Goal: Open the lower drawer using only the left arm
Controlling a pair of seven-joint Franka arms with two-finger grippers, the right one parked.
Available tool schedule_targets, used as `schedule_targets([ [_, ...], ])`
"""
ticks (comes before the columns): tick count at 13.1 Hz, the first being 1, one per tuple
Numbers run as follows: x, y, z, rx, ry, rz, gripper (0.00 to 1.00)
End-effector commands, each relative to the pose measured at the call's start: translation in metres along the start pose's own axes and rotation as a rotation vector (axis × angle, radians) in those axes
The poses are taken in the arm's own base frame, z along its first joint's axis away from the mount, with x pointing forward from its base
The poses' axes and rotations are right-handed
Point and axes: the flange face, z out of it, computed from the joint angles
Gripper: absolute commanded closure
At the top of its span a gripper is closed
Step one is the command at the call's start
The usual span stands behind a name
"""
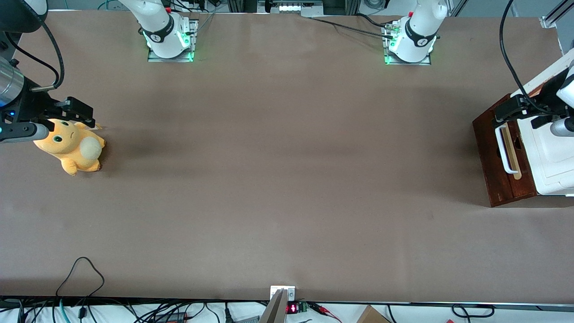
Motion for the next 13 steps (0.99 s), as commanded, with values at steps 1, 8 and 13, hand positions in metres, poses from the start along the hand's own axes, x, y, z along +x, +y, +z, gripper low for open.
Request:
schedule_targets([
  [1, 0.0, 0.003, -0.008, -0.01, -0.002, -0.007, 0.0],
  [8, 0.002, 0.001, -0.005, -0.011, -0.003, -0.007, 0.0],
  [13, 0.007, -0.003, 0.005, -0.014, -0.021, -0.009, 0.0],
])
